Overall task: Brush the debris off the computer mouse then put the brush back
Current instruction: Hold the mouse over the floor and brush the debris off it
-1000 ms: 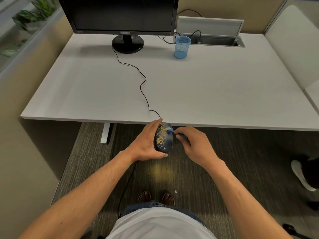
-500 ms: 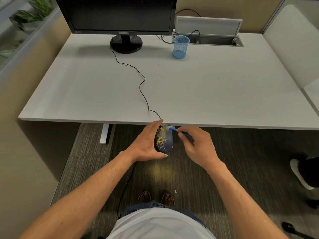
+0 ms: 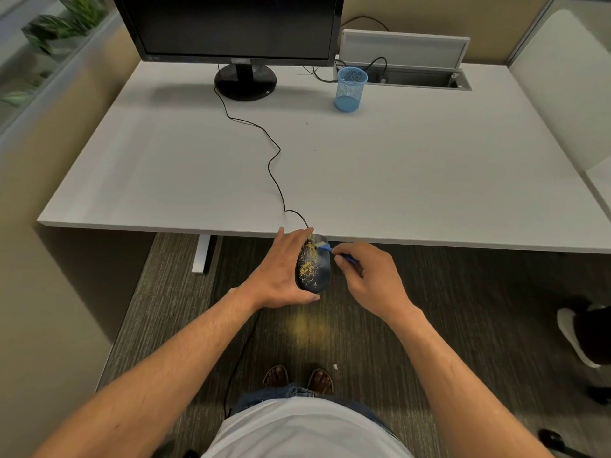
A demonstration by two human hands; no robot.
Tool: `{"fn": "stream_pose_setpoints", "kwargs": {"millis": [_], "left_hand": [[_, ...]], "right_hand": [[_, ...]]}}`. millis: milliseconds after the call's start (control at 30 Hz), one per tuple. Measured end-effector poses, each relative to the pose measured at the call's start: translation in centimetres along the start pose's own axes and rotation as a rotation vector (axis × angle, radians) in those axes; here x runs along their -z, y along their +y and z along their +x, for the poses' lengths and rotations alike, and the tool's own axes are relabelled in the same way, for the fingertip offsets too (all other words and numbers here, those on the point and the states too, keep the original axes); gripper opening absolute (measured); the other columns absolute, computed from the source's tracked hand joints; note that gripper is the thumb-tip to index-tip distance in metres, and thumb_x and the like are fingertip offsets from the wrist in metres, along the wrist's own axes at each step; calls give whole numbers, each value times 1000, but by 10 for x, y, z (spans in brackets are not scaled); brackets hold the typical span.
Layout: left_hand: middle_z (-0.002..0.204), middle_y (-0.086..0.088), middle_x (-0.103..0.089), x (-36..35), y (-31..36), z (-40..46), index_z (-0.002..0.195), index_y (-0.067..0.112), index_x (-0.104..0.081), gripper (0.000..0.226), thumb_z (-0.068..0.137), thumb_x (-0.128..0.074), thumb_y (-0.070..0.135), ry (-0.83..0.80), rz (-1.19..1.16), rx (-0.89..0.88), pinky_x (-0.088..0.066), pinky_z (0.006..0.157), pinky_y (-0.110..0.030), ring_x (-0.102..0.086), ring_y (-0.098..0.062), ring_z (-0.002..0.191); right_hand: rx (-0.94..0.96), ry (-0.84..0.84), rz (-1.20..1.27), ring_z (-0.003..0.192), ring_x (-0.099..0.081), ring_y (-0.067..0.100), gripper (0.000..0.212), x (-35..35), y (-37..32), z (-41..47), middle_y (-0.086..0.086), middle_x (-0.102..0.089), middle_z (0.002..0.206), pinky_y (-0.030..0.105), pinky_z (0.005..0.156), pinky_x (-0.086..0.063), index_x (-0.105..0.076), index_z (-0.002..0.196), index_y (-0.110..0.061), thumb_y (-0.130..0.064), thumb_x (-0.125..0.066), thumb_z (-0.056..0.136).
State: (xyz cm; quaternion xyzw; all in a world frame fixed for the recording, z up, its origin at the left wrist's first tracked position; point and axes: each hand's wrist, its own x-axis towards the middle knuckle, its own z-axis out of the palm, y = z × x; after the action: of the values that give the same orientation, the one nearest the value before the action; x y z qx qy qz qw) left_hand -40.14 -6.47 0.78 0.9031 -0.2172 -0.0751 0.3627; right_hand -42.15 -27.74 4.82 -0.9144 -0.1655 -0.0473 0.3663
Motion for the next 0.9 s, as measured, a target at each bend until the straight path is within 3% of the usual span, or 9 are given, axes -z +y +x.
{"fn": "stream_pose_setpoints", "kwargs": {"millis": [200, 300, 367, 567, 800, 900], "left_hand": [[156, -10, -28, 2, -1, -1, 154, 10, -16, 120, 65, -90, 41, 15, 17, 7, 5, 115, -39, 17, 32, 119], [155, -10, -29, 2, 1, -2, 154, 10, -17, 120, 65, -90, 40, 26, 25, 3, 4, 116, -42, 16, 31, 119], [155, -9, -29, 2, 3, -2, 154, 10, -17, 120, 65, -90, 42, 22, 40, 3, 4, 118, -41, 7, 22, 124], [156, -4, -29, 0, 5, 0, 155, 16, -14, 121, 64, -86, 50, 13, 101, 8, 10, 122, -42, -20, -15, 145], [157, -5, -28, -3, 0, 1, 155, 15, -13, 123, 63, -85, 52, 36, 116, 8, 13, 122, -44, -22, -19, 146], [157, -5, -28, -4, -1, 2, 155, 15, -13, 122, 64, -85, 52, 42, 113, 1, 12, 121, -43, -23, -19, 146]], "right_hand": [[83, -39, 13, 91, -65, 7, 18, 8, 1, -17, -1, -74, 99, 18, 80, -50, -74, 109, -11, -10, -67, 93], [39, 28, 21, 86, -62, 5, 17, 6, 3, -9, -1, -74, 97, 14, 76, -46, -74, 109, -11, -11, -67, 93], [-4, 84, 20, 83, -58, 3, 16, 3, 4, 2, 0, -74, 96, 12, 73, -43, -74, 109, -11, -12, -67, 94], [-77, 41, 14, 95, -62, 10, 19, -9, 7, 24, 3, -74, 107, 13, 82, -43, -73, 115, -11, -15, -64, 99], [-3, 18, -14, 94, -67, 18, 18, -8, 8, 5, 4, -74, 103, 29, 80, -52, -72, 113, -10, -11, -65, 97], [34, 11, -14, 92, -67, 15, 17, -6, 9, -5, 2, -74, 101, 26, 78, -53, -73, 112, -11, -11, -67, 95]]}}
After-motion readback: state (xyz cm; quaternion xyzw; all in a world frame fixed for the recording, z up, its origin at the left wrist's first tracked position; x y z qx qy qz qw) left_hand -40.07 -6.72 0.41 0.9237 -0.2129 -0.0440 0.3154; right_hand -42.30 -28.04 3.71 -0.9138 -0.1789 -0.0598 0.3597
